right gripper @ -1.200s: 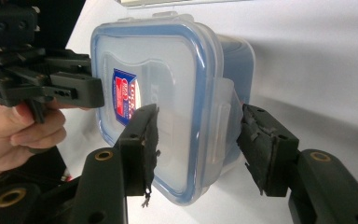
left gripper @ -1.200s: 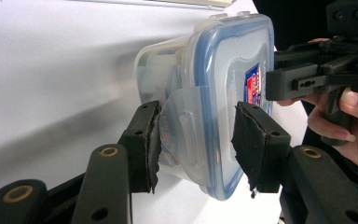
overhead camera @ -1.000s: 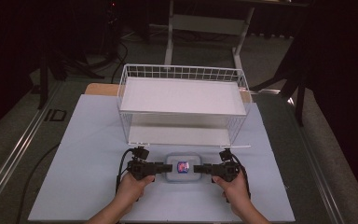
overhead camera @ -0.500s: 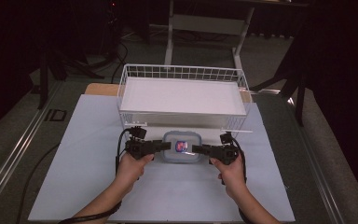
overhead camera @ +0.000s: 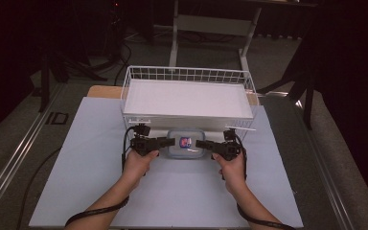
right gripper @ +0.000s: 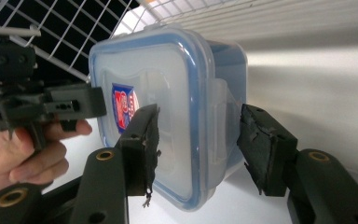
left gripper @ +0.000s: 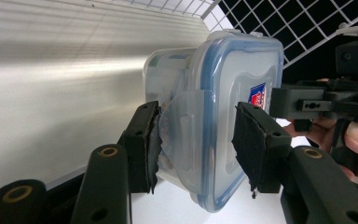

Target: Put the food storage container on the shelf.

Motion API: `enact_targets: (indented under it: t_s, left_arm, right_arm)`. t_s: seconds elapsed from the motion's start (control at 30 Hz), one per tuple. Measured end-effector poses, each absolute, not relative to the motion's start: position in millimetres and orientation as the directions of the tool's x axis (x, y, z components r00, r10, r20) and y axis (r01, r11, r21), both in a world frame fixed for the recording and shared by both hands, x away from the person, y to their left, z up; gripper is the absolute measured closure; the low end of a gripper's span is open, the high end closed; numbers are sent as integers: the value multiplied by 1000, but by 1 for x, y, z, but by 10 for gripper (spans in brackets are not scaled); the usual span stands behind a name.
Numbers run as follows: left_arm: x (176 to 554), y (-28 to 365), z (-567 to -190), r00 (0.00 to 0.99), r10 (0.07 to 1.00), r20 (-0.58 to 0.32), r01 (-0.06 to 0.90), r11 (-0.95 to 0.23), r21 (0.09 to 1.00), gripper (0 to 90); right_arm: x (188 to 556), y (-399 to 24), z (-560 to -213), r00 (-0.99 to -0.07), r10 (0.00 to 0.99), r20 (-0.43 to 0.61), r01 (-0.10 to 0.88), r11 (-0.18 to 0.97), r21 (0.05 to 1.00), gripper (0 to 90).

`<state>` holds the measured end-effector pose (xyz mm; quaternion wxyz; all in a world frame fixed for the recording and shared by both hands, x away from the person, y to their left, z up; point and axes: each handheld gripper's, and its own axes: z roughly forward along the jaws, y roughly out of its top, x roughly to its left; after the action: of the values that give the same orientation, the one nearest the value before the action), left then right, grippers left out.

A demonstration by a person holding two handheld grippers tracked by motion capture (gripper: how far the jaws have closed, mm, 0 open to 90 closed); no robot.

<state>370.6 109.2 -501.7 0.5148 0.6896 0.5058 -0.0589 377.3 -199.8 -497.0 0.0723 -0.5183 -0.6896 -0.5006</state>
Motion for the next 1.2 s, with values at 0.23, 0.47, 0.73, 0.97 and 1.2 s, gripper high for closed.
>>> enact_targets:
  t_s: [0.23, 0.47, 0.73, 0.97, 1.2]
  left_arm:
    - [380, 112, -515, 472, 636, -611, 760, 58, 647, 526]
    - [387, 114, -522, 449, 622, -642, 773, 89, 628, 525]
    - [392, 108, -521, 481, 663, -573, 741, 41, 670, 475]
    - [395, 104, -520, 477, 717, -508, 703, 35, 711, 422]
    - [388, 104, -515, 522, 724, -450, 667, -19, 744, 369]
  right_arm:
    - [387, -196, -509, -439, 658, 611, 787, -46, 615, 485]
    - [395, -194, -514, -416, 655, 630, 799, -67, 598, 484]
    - [396, -189, -511, -435, 702, 564, 760, -50, 648, 477]
    - [397, -183, -509, -445, 743, 500, 741, -9, 672, 463]
    - [387, -180, -502, -488, 769, 413, 675, 32, 738, 474]
